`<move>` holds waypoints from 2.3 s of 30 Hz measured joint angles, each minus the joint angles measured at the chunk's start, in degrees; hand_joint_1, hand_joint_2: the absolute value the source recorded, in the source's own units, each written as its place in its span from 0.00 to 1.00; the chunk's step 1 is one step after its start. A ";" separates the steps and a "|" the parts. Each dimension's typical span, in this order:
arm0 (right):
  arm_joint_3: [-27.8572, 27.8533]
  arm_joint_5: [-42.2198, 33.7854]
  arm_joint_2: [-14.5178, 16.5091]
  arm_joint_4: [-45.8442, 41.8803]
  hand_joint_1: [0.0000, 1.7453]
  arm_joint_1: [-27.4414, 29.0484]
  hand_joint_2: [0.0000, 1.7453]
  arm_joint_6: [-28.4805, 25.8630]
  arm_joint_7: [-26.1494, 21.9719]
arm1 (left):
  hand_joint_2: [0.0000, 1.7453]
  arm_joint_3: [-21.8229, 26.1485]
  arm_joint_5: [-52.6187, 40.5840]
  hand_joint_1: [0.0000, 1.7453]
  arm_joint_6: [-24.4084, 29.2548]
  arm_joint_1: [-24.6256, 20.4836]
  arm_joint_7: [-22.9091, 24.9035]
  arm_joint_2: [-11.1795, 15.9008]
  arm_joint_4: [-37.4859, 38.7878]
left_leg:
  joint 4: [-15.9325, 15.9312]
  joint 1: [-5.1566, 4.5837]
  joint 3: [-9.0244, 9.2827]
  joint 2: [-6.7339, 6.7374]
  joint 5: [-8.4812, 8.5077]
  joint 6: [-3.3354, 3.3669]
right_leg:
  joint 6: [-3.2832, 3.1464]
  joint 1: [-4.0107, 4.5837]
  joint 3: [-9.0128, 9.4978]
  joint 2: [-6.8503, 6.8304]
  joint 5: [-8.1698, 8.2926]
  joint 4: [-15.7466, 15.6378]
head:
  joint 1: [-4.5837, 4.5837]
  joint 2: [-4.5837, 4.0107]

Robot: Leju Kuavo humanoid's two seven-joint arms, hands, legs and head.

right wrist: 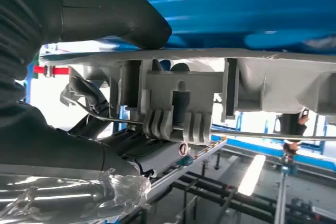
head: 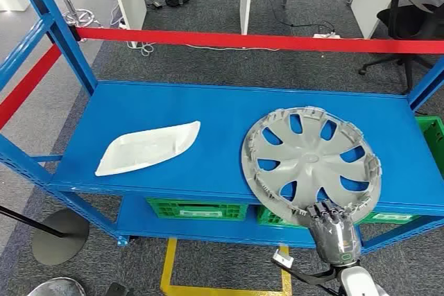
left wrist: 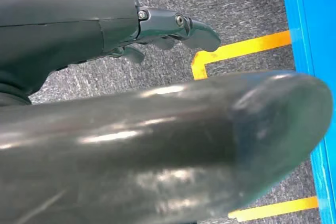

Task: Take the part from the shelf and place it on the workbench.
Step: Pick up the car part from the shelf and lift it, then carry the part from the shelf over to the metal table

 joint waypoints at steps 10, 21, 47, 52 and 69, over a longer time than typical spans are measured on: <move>-14.41 -0.13 5.61 -15.80 1.00 2.27 1.00 -0.01 -34.20 | 1.00 1.18 0.11 0.00 0.50 0.25 -0.34 0.00 0.00 | -0.03 0.05 -0.01 0.00 0.01 0.01 | 0.02 0.08 -0.08 0.01 0.01 0.01 | 0.02 0.00; -30.42 0.04 23.23 -29.48 1.00 6.50 1.00 0.00 -51.78 | 1.00 2.08 -0.45 0.00 2.22 0.32 -0.10 -0.10 0.00 | -0.20 0.04 0.05 -0.20 -0.02 -0.04 | -0.20 0.04 -0.44 -0.23 -0.24 0.02 | -0.01 0.00; -24.74 0.10 26.50 -33.30 1.00 9.38 1.00 0.02 -45.77 | 1.00 2.57 1.06 0.00 2.96 0.31 -0.04 -0.72 0.00 | -0.20 0.03 0.06 -0.20 -0.01 -0.05 | -0.20 0.05 -0.07 -0.22 -0.22 0.02 | -0.01 0.00; -24.51 0.10 26.50 -33.30 1.00 9.50 1.00 0.02 -44.90 | 1.00 2.57 1.04 0.00 3.06 0.30 -0.05 -0.72 0.00 | -0.06 -0.07 0.03 -0.20 -0.12 0.06 | -0.08 -0.08 -0.01 -0.22 -0.18 -0.06 | -0.02 0.00; -8.94 0.04 15.13 -34.15 1.00 13.95 1.00 0.02 -22.63 | 1.00 -0.21 -7.36 0.00 5.43 -0.80 4.95 -1.83 0.01 | -0.31 -0.78 -0.09 1.53 0.82 1.29 | 0.55 0.24 -0.10 -2.35 -2.04 4.04 | 0.35 0.00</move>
